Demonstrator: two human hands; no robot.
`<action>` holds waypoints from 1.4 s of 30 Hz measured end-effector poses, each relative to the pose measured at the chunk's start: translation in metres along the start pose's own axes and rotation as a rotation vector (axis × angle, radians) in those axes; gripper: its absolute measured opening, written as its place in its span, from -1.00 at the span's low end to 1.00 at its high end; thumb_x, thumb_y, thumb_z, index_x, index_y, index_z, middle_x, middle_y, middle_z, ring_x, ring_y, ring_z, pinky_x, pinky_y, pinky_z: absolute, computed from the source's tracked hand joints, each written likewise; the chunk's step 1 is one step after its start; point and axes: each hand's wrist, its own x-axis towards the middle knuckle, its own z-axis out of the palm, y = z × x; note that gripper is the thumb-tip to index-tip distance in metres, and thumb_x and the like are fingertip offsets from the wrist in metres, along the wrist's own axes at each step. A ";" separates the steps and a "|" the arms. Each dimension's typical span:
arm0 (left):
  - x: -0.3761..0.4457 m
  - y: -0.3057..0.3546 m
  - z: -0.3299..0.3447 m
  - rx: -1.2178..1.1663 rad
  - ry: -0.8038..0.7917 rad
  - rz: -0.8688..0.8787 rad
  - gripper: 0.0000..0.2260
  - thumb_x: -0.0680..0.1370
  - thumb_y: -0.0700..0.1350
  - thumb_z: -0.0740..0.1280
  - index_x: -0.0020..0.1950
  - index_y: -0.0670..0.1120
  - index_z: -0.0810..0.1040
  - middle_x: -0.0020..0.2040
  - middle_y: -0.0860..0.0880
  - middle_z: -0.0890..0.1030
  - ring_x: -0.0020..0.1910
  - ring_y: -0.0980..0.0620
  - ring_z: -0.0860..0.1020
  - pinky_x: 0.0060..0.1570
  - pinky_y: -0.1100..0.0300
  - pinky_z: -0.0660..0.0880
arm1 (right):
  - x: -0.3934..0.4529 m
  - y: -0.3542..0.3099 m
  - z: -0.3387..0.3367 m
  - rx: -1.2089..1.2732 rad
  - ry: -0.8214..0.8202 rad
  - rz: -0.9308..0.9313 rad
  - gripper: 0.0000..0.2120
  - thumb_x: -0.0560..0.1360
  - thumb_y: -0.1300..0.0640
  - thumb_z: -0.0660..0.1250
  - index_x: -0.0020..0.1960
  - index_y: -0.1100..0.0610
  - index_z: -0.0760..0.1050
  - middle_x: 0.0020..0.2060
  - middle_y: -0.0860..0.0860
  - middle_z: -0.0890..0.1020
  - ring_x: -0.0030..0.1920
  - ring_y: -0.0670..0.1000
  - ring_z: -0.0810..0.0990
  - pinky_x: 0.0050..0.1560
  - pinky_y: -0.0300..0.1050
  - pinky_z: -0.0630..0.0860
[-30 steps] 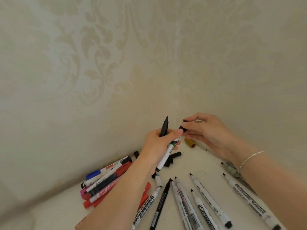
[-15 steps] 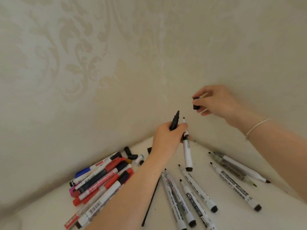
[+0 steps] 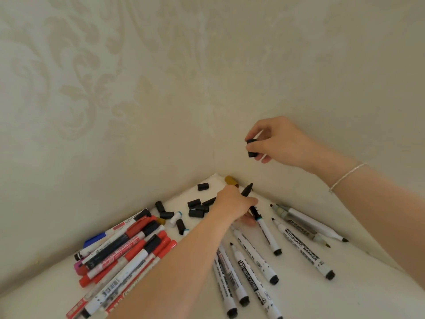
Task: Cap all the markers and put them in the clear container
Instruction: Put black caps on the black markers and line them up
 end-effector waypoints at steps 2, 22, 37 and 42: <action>-0.001 0.002 -0.003 0.053 0.000 -0.023 -0.77 0.56 0.00 0.28 -0.09 -0.17 0.45 -0.13 -0.16 0.69 -0.43 0.03 0.47 -0.37 0.23 0.39 | -0.001 -0.001 0.001 -0.003 -0.003 0.000 -0.94 0.48 0.27 0.38 -0.04 0.20 0.56 -0.25 0.13 0.64 -0.33 0.01 0.60 -0.26 -0.14 0.60; -0.056 -0.025 -0.107 0.502 -0.143 -0.056 -0.84 0.52 -0.13 0.40 0.00 -0.21 0.64 -0.22 -0.03 0.69 -0.23 0.07 0.60 -0.17 0.28 0.54 | -0.008 0.004 0.042 -0.074 -0.121 0.065 -0.94 0.47 0.25 0.39 -0.05 0.17 0.57 -0.23 0.16 0.68 -0.28 0.08 0.63 -0.24 -0.12 0.62; -0.062 -0.044 -0.057 0.470 -0.181 -0.032 -0.73 0.55 0.03 0.34 -0.24 -0.11 0.49 -0.49 0.03 0.56 -0.56 0.19 0.49 -0.31 0.35 0.44 | -0.016 0.002 0.077 -0.118 -0.201 0.075 -0.95 0.48 0.24 0.37 -0.06 0.14 0.55 -0.25 0.12 0.68 -0.34 -0.05 0.62 -0.32 -0.22 0.61; -0.064 -0.038 -0.057 0.414 -0.233 -0.065 -0.82 0.55 -0.06 0.35 -0.18 -0.12 0.48 -0.57 0.06 0.54 -0.60 0.20 0.46 -0.44 0.36 0.33 | -0.019 0.003 0.078 -0.099 -0.195 0.101 -0.94 0.48 0.24 0.38 -0.05 0.16 0.56 -0.24 0.13 0.67 -0.35 -0.04 0.61 -0.33 -0.23 0.60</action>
